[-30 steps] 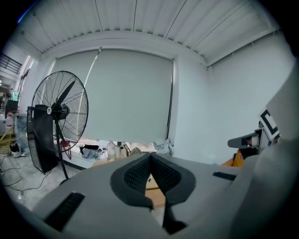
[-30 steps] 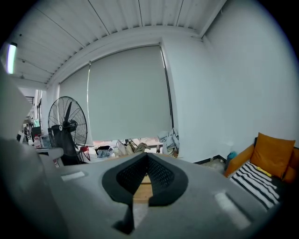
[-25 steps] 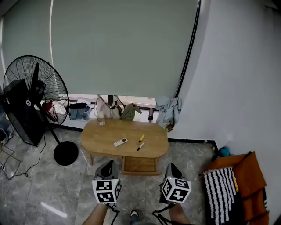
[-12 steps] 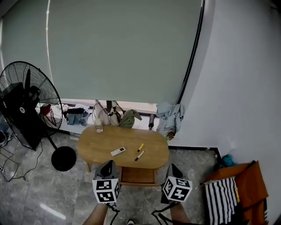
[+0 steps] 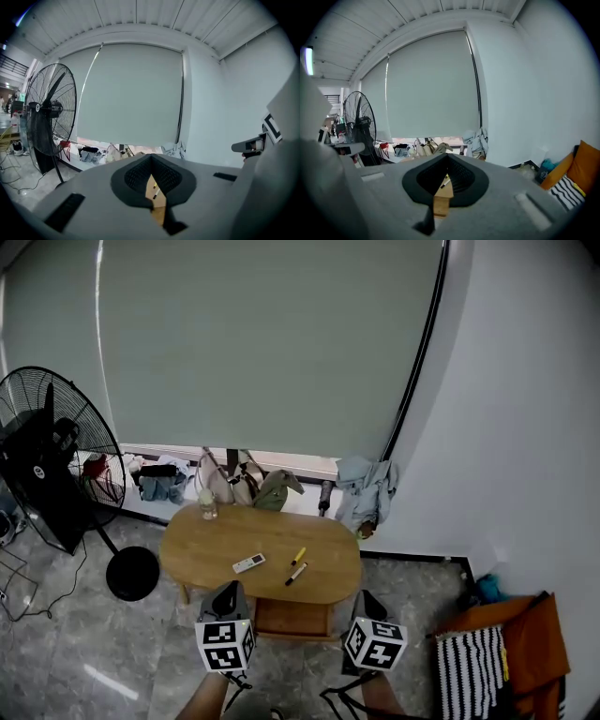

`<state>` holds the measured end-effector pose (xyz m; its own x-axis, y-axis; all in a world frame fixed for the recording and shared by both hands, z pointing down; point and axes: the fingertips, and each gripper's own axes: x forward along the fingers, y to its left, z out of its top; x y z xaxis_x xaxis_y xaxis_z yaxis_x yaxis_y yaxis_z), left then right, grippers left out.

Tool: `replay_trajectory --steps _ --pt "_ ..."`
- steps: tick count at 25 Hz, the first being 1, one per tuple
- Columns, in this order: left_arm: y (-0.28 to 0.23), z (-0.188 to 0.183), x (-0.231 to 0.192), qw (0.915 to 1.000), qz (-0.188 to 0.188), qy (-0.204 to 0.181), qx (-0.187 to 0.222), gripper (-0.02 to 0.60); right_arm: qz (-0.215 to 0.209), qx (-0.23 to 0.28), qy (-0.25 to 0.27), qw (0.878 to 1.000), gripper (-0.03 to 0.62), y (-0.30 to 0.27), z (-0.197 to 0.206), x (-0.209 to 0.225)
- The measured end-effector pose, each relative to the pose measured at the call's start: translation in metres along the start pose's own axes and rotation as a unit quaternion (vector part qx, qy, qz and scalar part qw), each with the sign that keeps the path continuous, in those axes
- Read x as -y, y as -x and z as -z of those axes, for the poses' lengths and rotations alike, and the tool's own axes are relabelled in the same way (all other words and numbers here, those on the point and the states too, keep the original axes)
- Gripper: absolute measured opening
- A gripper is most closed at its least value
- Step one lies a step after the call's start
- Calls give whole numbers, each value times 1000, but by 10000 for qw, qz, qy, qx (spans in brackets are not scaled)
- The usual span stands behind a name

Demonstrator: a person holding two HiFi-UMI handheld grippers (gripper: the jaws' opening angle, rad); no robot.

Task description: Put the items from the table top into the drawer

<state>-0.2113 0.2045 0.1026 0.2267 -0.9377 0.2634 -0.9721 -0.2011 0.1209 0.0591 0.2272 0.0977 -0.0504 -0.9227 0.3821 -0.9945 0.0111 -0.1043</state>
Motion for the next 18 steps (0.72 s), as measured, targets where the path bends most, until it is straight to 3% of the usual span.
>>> replay_trajectory --steps 10,18 --pt "-54 2 -2 9998 98 -33 -158 -5 100 -207 -28 9997 5 -45 2 9" --pt "-136 -31 -13 9991 359 -185 -106 -5 314 -100 -73 9994 5 -111 -39 12"
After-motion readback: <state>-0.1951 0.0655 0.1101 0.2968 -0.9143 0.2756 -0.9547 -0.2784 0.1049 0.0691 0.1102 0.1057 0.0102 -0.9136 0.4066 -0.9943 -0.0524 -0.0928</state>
